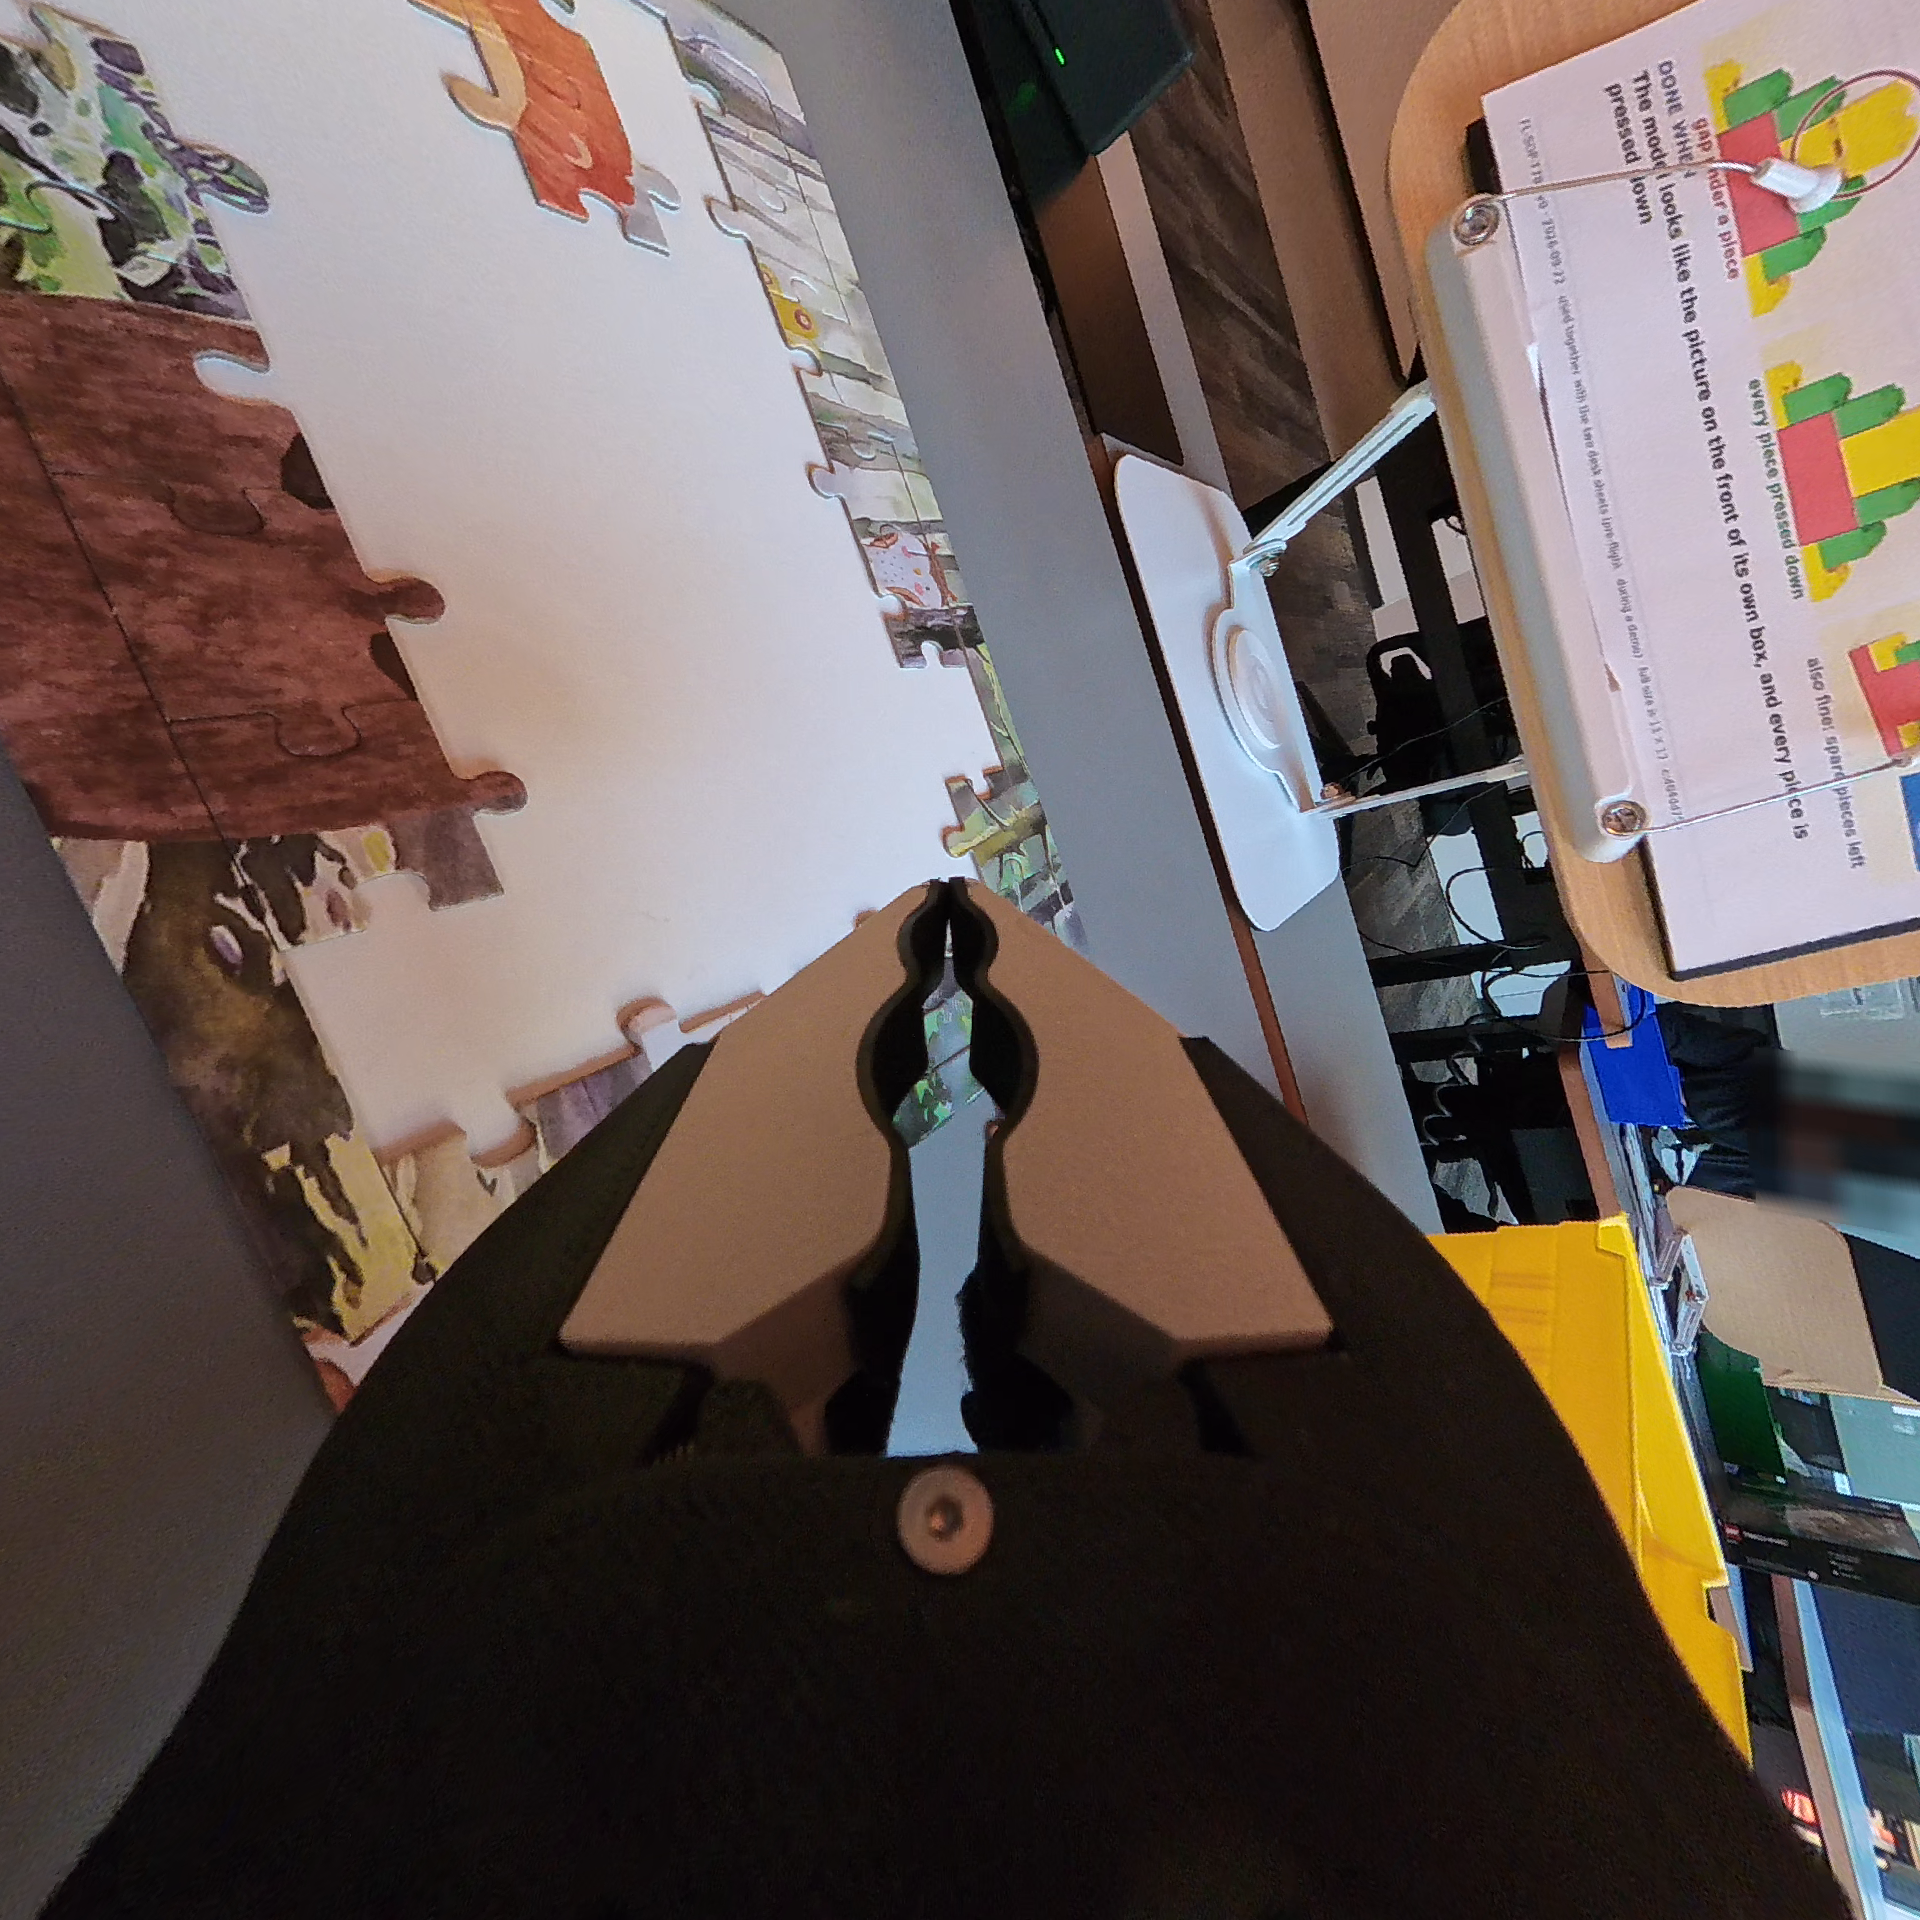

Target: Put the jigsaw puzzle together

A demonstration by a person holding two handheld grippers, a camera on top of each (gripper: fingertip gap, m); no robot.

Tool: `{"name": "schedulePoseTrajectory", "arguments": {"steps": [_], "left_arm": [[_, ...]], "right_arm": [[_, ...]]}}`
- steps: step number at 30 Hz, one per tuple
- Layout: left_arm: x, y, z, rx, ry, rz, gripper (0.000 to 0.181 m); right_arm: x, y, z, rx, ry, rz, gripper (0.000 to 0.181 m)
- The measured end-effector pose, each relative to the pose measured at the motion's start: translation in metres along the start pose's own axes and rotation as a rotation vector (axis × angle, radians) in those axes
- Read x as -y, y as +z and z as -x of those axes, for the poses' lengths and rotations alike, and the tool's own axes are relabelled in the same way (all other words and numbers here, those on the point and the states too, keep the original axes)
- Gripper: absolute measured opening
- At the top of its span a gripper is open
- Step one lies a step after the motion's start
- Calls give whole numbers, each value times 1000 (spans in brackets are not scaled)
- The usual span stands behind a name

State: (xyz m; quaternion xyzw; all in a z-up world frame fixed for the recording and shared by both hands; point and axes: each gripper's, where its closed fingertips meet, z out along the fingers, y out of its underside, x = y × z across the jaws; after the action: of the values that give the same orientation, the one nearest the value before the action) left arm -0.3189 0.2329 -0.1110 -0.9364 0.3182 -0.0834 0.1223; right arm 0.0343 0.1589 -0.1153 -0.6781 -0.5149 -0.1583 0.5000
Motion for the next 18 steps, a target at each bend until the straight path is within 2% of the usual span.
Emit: {"name": "schedulePoseTrajectory", "arguments": {"steps": [3,5,8,13,18], "left_arm": [[19,-15,-10,59,132,-116,53],[30,-14,-6,139,218,-173,54],[24,6,1,213,284,-95,57],[15,33,-7,83,260,-27,62],[-9,38,-27,-138,208,86,54]], "right_arm": [[0,0,1,3,-8,2,0],[0,0,1,2,-12,4,0],[1,-1,1,-1,-18,3,0],[1,-1,1,3,-19,3,0],[0,0,3,11,-22,7,0]]}}
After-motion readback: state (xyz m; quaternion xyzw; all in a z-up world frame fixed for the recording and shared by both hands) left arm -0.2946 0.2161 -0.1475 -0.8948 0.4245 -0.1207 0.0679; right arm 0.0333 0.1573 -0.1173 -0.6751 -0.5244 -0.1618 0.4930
